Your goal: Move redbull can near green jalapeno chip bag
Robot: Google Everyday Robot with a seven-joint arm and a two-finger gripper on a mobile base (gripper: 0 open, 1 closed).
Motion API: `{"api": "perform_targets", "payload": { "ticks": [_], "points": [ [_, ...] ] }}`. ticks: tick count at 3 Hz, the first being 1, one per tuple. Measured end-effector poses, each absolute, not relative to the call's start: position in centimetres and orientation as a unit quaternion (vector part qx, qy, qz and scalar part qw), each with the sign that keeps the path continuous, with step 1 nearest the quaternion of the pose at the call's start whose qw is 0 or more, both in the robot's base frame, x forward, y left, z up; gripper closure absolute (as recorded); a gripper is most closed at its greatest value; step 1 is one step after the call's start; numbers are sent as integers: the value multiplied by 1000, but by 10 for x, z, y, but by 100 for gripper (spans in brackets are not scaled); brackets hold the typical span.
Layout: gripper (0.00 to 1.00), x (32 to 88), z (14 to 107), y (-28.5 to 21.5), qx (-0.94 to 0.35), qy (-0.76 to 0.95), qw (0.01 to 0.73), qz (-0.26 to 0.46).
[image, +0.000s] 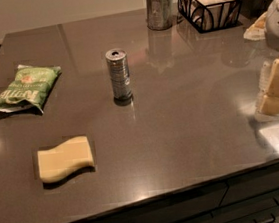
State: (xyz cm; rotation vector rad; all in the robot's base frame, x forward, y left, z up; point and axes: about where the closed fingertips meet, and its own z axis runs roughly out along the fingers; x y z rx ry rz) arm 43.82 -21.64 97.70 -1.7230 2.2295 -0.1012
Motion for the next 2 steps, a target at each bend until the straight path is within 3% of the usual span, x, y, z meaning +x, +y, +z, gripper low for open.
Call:
{"api": "perform_targets", "payload": {
  "ticks": [2],
  "points": [
    [0,461,975,-199,-591,786,179,-27]
  ]
}}
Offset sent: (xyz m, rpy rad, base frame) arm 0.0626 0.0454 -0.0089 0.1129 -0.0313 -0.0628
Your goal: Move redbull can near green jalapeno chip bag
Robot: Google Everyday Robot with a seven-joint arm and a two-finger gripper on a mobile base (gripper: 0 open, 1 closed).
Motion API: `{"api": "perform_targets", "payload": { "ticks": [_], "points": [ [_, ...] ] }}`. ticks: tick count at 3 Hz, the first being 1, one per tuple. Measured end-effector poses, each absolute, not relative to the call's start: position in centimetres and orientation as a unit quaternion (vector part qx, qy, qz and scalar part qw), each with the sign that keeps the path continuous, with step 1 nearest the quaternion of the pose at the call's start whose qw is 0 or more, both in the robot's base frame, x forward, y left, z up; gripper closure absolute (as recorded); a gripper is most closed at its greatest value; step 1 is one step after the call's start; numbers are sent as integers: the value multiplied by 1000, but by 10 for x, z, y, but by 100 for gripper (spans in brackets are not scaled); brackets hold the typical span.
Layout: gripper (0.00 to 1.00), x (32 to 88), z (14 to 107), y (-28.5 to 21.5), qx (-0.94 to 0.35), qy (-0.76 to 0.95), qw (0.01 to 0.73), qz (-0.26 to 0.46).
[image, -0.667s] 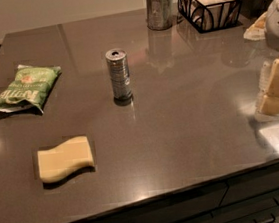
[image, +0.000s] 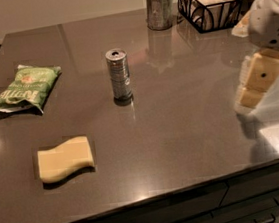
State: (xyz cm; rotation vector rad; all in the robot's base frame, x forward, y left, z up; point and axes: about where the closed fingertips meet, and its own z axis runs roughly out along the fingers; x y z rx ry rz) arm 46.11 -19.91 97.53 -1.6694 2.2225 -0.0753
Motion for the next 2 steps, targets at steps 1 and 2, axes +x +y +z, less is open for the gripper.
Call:
{"api": "perform_targets", "payload": {
  "ticks": [1,2],
  "points": [
    [0,499,964,-168,-575,792,204,-17],
    [0,536,951,-138,-553,797,243,4]
  ]
}}
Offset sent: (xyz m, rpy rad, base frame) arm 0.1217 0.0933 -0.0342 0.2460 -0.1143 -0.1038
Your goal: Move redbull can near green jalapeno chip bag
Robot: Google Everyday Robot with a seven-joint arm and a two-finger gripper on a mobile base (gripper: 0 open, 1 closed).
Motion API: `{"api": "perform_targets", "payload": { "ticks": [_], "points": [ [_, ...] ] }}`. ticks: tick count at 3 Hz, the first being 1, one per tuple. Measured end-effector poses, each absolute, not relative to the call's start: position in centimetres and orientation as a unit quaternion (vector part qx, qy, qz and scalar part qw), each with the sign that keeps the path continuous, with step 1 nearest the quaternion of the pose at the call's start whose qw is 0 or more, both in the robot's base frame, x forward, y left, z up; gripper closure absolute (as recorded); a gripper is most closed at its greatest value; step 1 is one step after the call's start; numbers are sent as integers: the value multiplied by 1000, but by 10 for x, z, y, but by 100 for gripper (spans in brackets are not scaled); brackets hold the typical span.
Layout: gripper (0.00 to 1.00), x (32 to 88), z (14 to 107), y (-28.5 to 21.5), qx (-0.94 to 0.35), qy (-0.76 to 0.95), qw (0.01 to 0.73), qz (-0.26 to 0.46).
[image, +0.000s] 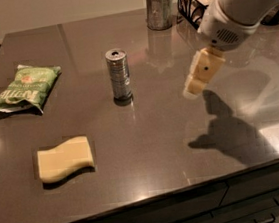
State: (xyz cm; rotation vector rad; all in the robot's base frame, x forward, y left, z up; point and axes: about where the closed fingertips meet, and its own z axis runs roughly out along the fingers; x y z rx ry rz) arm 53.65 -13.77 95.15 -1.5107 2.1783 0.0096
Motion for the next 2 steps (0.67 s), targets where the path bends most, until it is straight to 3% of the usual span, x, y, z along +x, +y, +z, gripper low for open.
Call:
{"api": "perform_targets", "payload": {
  "ticks": [2],
  "points": [
    [0,578,936,-50,-562,769,296,73]
  ]
}}
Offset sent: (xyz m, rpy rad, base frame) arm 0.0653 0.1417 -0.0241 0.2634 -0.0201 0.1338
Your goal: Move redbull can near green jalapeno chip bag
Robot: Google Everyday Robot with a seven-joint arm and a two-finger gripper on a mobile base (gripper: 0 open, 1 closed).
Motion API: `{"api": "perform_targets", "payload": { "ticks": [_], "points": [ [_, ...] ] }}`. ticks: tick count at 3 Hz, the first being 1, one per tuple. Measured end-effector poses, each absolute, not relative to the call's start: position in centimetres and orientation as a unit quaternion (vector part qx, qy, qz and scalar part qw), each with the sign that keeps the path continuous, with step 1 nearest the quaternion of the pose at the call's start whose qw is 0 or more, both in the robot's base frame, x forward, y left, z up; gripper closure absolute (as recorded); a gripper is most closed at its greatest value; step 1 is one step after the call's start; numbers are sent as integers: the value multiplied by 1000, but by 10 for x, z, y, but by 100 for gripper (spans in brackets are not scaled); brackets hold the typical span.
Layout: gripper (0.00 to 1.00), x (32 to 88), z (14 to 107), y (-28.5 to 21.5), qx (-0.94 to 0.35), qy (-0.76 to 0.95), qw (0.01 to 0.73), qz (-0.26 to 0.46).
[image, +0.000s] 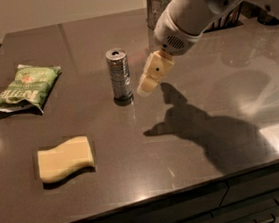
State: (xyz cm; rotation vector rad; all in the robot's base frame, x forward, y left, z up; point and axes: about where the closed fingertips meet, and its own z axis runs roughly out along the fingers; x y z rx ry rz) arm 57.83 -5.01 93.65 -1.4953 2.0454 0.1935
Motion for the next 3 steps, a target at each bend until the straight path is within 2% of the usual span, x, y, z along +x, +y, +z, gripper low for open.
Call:
{"api": "perform_targets", "payload": {
  "ticks": [2,3],
  "points": [
    [0,615,923,7,-562,752,323,124],
    [16,621,917,24,-561,746,327,145]
  ]
}}
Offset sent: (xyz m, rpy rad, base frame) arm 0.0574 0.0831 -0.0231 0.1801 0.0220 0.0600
